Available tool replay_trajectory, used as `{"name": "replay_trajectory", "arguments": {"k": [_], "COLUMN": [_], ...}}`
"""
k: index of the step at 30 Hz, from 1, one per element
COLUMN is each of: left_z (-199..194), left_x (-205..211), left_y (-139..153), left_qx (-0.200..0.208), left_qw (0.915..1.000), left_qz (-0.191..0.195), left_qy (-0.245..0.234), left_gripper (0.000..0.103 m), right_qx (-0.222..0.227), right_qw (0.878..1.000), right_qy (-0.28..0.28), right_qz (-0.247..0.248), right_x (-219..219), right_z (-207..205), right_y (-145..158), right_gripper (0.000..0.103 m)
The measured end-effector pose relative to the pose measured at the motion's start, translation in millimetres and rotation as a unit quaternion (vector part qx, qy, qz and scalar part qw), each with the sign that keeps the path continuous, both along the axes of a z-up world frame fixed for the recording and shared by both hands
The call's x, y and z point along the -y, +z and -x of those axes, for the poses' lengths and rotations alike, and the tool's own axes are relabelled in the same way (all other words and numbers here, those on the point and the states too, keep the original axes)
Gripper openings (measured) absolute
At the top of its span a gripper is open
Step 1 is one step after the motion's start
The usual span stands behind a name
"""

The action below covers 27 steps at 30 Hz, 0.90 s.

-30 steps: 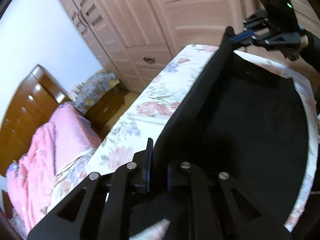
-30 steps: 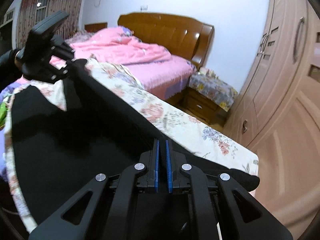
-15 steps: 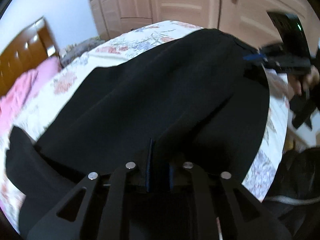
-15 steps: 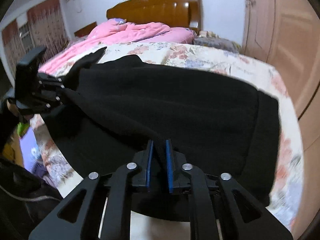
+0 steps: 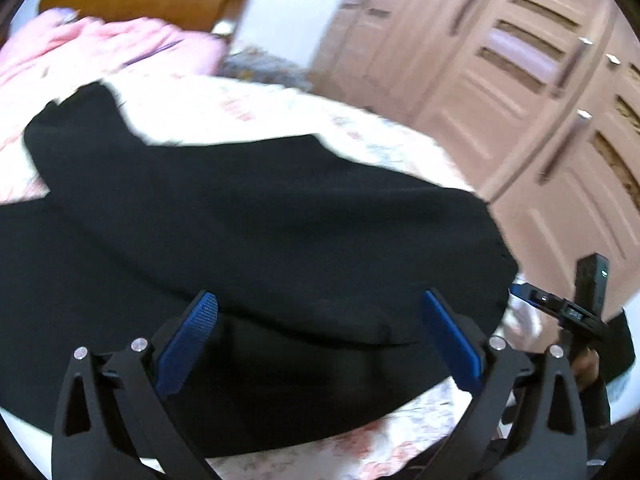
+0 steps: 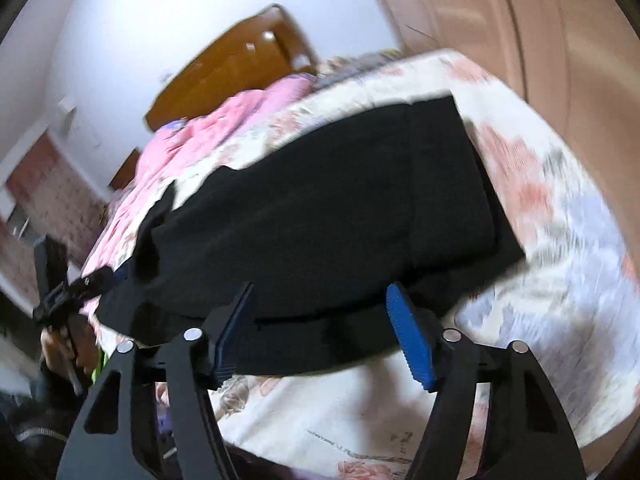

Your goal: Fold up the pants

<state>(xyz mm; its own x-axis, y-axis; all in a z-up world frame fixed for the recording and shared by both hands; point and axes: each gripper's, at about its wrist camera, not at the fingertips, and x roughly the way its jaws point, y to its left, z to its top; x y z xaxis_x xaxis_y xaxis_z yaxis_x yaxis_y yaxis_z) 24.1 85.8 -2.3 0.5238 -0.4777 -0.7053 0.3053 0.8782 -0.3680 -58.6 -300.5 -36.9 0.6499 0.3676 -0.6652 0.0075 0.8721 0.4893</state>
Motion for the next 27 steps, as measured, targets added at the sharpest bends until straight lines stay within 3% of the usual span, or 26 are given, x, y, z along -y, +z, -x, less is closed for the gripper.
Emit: {"name": "replay_trajectory", "arguments": {"k": [2, 6, 10, 12, 14, 16, 21, 24, 25, 26, 27], "left_z": [-0.3, -3.6, -4.1, -1.0, 2.3, 1.2, -22.5, -41.1, -45.7, -49.9, -51.4], "left_x": [-2.2, 2.2, 6.5, 1.5, -3.4, -3.5, 3.4, 0.4, -1.7, -4.0, -6.3], "left_y": [-4.8, -6.9, -17.5, -21.1, -22.1, -21.1, -18.9, -23.2, -25.5, -28.9, -30.3], "left_qx": [-0.008, -0.016, -0.027, -0.030, -0.036, -0.036, -0.057, -0.083, -0.092, -0.101, -0.100], "left_qw": [0.9999, 0.9998, 0.9996, 0.9995, 0.9993, 0.9993, 0.9965, 0.9877, 0.9848, 0.9823, 0.9804], "left_qz": [-0.007, -0.006, -0.005, -0.003, 0.004, 0.005, 0.000, -0.034, -0.041, -0.048, -0.059], "left_qy": [0.011, 0.011, 0.006, 0.007, 0.008, 0.012, 0.061, 0.128, 0.141, 0.150, 0.159], "left_gripper": [0.101, 0.101, 0.101, 0.101, 0.101, 0.101, 0.101, 0.097, 0.083, 0.059, 0.045], "right_qx": [-0.019, 0.001, -0.013, -0.012, -0.007, -0.004, 0.004, 0.007, 0.005, 0.003, 0.000], "right_qw": [1.000, 0.999, 0.999, 0.999, 0.998, 0.997, 0.999, 0.999, 0.999, 0.999, 0.999], "right_qy": [-0.017, -0.033, -0.040, -0.036, -0.049, -0.056, -0.043, -0.040, -0.039, -0.039, -0.041], "right_qz": [-0.010, -0.020, -0.033, -0.036, -0.031, -0.044, -0.018, -0.015, -0.017, -0.022, -0.033], "right_x": [3.4, 6.0, 6.7, 4.4, 6.2, 11.3, 10.1, 10.4, 11.4, 12.1, 14.9], "right_z": [-3.1, -5.6, -18.2, -18.8, -16.4, -15.1, -11.5, -10.9, -10.6, -11.3, -10.9], "right_y": [-9.1, -6.0, -10.2, -10.6, -11.9, -14.5, -10.2, -9.2, -10.6, -12.4, -15.7], "right_gripper": [0.062, 0.060, 0.059, 0.047, 0.024, 0.019, 0.019, 0.019, 0.019, 0.020, 0.020]}}
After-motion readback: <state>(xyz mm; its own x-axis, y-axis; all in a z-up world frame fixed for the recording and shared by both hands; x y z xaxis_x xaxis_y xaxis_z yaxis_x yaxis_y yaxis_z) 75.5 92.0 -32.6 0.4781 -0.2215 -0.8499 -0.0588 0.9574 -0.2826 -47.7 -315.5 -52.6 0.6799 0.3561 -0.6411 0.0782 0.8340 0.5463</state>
